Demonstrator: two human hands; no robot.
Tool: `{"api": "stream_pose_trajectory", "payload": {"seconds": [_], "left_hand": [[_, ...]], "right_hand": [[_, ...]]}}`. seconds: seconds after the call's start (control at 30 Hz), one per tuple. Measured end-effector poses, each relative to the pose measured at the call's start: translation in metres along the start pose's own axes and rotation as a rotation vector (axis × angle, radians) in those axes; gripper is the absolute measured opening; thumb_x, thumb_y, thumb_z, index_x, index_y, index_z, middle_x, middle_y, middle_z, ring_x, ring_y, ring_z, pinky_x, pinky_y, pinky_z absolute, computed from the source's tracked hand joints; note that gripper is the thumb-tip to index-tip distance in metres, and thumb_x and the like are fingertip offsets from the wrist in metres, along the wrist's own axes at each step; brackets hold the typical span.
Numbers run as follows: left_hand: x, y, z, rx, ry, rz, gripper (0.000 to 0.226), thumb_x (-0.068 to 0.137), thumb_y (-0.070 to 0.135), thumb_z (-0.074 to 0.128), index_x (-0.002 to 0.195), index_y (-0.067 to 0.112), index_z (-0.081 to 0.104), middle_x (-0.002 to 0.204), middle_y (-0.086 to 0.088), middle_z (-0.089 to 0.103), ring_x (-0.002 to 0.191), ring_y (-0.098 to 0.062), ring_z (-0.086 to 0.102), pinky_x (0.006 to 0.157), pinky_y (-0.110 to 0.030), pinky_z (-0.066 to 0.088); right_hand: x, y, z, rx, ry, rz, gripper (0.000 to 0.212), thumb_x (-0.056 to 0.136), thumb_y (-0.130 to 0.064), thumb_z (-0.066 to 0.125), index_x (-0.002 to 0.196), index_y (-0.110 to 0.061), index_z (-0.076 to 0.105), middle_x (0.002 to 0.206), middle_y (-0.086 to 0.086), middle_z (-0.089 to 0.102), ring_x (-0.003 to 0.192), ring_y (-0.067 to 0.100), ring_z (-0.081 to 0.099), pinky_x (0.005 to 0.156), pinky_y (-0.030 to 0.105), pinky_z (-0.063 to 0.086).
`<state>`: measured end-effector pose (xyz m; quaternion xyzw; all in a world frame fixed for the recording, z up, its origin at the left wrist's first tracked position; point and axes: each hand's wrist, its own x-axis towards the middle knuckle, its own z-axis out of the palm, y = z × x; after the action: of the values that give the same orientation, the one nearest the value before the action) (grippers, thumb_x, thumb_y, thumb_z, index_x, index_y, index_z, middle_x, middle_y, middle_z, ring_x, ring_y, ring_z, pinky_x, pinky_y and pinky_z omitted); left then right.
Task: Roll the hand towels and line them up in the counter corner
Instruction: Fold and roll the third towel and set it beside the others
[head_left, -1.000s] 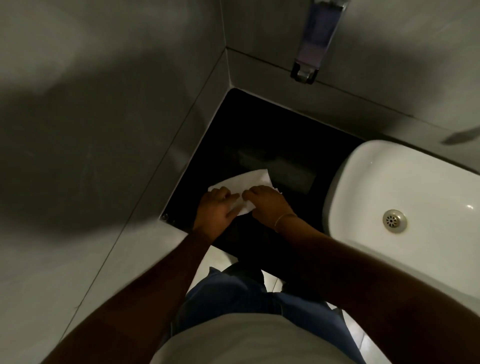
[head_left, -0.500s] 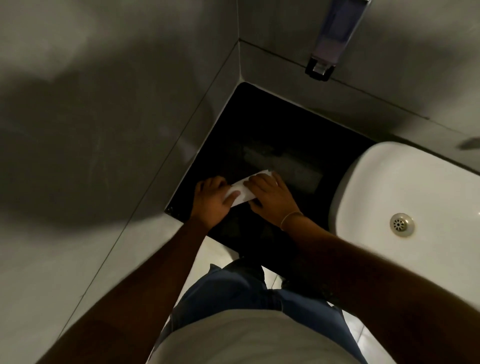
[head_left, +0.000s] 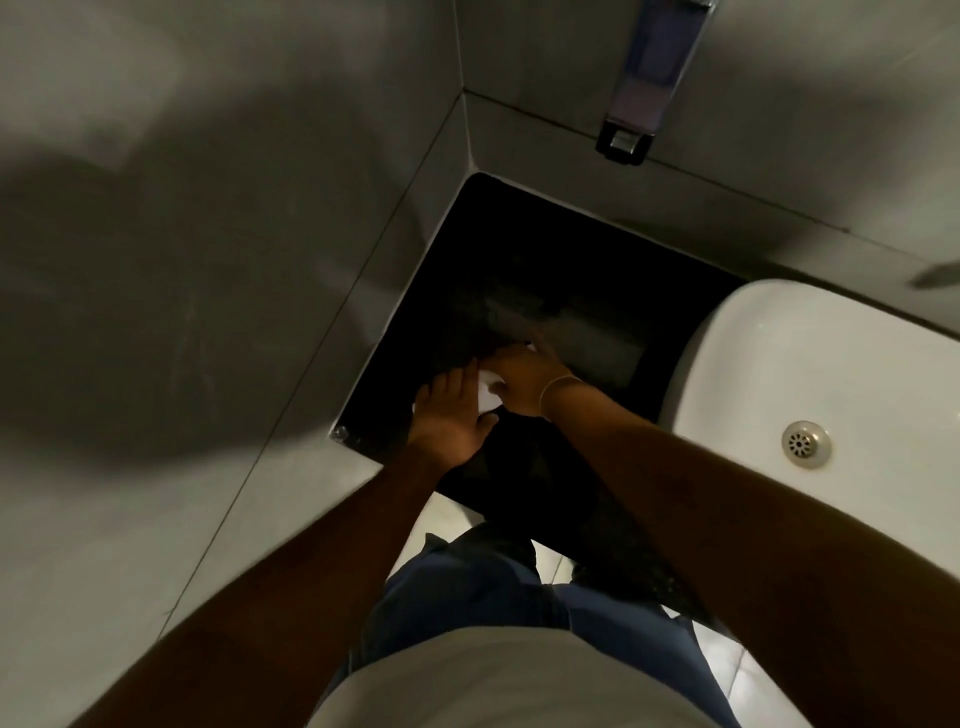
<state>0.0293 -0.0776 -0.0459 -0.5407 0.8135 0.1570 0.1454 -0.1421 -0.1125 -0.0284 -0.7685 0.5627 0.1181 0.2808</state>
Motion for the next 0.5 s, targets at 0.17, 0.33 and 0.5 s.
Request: {"api": "stream_pose_trajectory", "payload": {"seconds": [0.17,0.33,0.5], "left_hand": [[0.008,0.004,-0.006,0.085,-0.055,-0.038,0.081,0.097,0.056,0.049,0.158,0.013,0.02,0.148,-0.014,0.044,0.129,-0.033,0.047,0.104,-0.046,0.042],[-0.004,-0.003,-0.008,-0.39,-0.066,-0.173,0.071,0.089,0.051,0.067,0.146,0.019,0.042,0.139,-0.01,0.056,0.124,-0.032,0.058,0.1,-0.045,0.052],[-0.018,0.029,-0.031,-1.003,-0.018,-0.475,0.073,0.081,0.04,0.082,0.142,0.014,0.05,0.134,-0.014,0.063,0.118,-0.034,0.063,0.101,-0.048,0.053]], "right_hand": [[-0.004,-0.009,0.01,-0.005,0.129,0.061,0.051,0.097,-0.04,0.053,0.147,-0.033,0.047,0.154,-0.005,0.047,0.149,0.021,0.031,0.124,0.055,-0.001],[-0.053,-0.021,0.022,0.341,0.557,0.279,0.066,0.094,-0.04,0.063,0.153,-0.026,0.037,0.16,0.003,0.033,0.149,0.025,0.028,0.125,0.045,0.022],[-0.124,-0.044,0.035,1.224,0.58,0.448,0.051,0.082,-0.052,0.074,0.125,-0.049,0.047,0.129,-0.017,0.052,0.12,0.005,0.057,0.093,0.018,0.051]]}}
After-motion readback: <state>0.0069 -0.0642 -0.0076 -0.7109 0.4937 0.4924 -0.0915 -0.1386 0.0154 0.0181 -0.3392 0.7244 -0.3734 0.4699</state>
